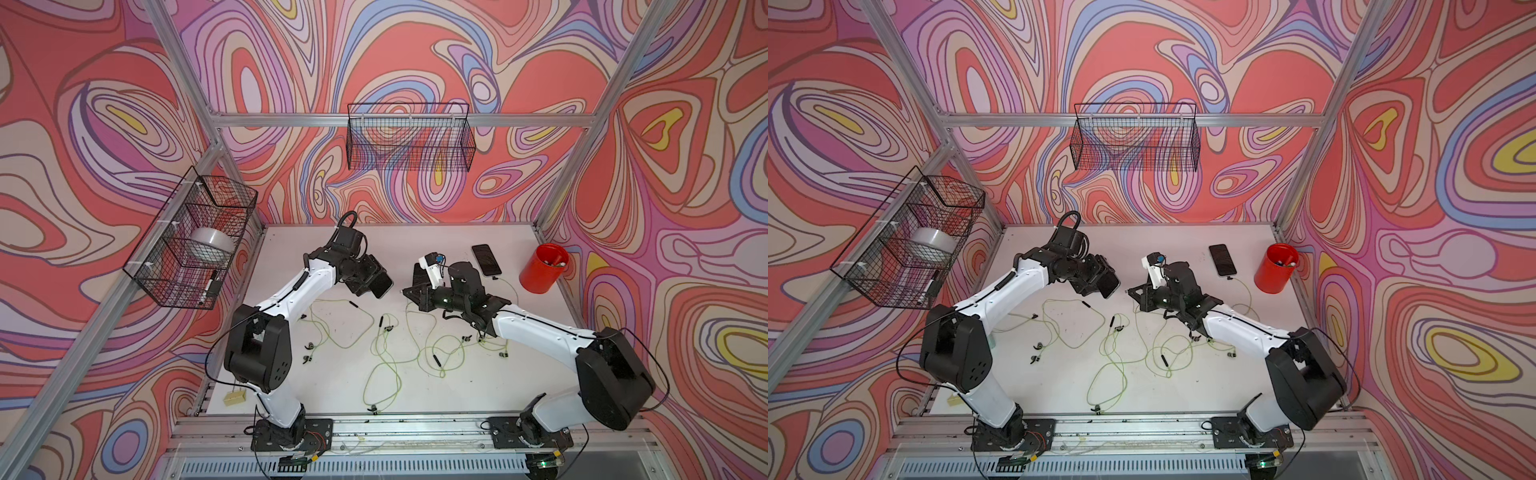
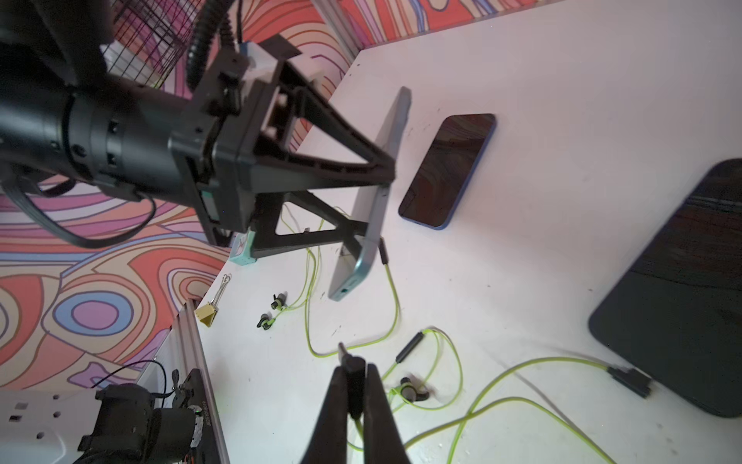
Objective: Plug wired earphones into phones
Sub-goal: Insert the wired earphone into the phone.
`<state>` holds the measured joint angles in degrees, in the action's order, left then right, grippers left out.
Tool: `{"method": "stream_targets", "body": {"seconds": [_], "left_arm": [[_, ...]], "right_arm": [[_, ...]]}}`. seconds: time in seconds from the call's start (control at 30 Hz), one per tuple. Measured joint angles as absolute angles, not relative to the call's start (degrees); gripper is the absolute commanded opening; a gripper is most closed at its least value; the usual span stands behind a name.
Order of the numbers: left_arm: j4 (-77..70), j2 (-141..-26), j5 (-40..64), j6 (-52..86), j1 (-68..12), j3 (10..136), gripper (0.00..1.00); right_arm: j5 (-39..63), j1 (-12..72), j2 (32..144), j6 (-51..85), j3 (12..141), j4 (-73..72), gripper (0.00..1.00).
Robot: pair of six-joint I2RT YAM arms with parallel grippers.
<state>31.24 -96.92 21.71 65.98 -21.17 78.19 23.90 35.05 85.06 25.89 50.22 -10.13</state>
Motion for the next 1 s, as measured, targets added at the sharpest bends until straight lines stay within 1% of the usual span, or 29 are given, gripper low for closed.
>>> {"method": "stream_targets", "body": {"seconds": [0.2,0.43,0.7,1.0], "left_arm": [[22.7,-91.3,22.7,79.8,-21.4,71.5,0.00],[16.2,-87.0,21.9,91.7,-21.4,64.6,0.00],[13.0,-86.4,21.6,97.4,-21.5,62.4,0.00],[11.2,-86.1,21.6,98.2,-21.5,62.4,0.00]], "right_arm": [[17.6,39.1,85.4,25.8,48.5,-14.3,0.00],[10.7,42.3,86.3,25.9,48.0,-18.6,0.00],[5.0,43.0,87.0,26.5,48.0,-21.4,0.00],[2.9,43.1,87.0,26.7,48.0,-21.9,0.00]]}}
